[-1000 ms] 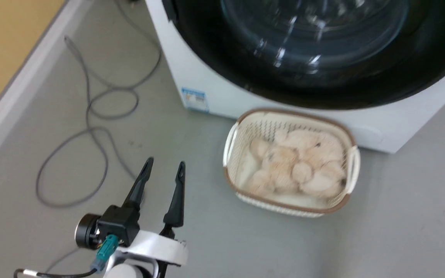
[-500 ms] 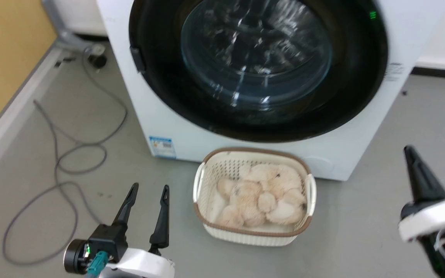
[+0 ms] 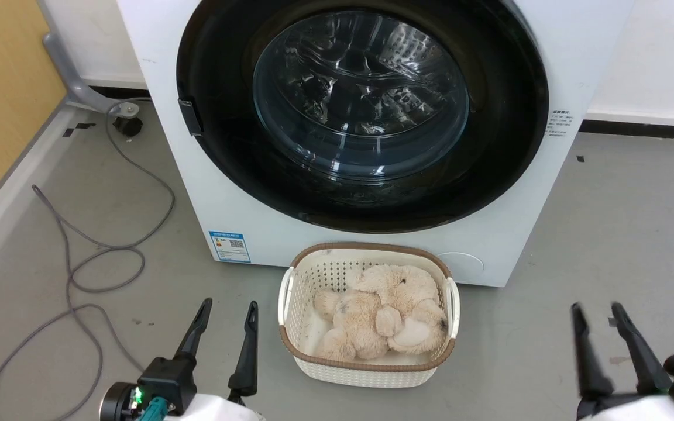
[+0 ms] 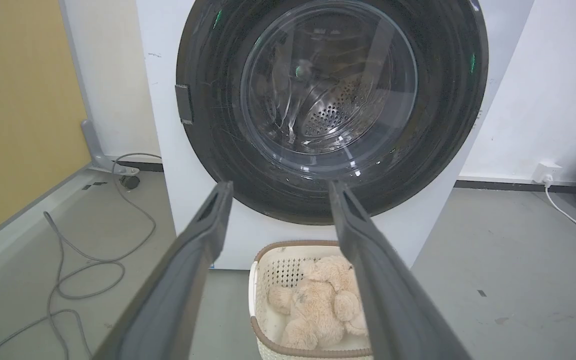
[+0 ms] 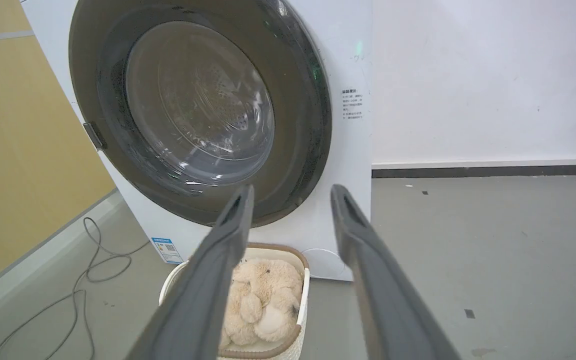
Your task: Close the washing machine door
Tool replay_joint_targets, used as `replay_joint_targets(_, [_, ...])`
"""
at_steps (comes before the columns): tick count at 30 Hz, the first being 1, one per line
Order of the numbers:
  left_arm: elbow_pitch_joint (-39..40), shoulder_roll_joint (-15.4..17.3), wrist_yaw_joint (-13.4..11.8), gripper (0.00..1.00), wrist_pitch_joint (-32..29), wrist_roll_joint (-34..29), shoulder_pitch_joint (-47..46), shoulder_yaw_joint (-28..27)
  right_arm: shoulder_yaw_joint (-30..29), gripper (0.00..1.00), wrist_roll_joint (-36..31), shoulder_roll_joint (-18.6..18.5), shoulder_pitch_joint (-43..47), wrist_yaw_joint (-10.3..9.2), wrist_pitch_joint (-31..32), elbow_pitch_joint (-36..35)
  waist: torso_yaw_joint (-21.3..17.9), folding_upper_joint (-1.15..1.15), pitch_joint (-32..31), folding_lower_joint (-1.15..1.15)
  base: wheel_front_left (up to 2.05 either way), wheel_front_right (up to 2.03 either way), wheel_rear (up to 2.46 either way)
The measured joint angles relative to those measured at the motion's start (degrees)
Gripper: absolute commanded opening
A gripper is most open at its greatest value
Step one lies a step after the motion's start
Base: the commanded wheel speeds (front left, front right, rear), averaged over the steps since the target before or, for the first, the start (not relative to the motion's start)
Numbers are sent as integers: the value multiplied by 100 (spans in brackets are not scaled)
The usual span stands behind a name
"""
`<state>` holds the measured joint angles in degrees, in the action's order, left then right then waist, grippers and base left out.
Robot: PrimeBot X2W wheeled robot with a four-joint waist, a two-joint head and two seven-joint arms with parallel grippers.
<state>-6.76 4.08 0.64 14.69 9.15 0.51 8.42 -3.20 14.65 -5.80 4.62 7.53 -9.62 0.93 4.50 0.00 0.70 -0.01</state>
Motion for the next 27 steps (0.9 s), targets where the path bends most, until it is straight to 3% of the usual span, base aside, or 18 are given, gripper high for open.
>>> replay_joint_targets(17, [-77, 11, -70, 100, 0, -116, 74, 58, -36, 100, -320, 203, 295, 0, 94, -356, -5, 0, 32, 0, 0, 0, 0])
replay_joint_targets(18, [-71, 14, -69, 0, 0, -118, 74, 62, -34, 0, -357, 204, 304, 0, 96, -357, -4, 0, 35, 0, 0, 0, 0])
replay_joint_targets(27, [-65, 16, -64, 0, -62, -148, 72, 31, -19, 0, -399, 203, 303, 0, 118, -343, -26, 0, 32, 0, 0, 0, 0])
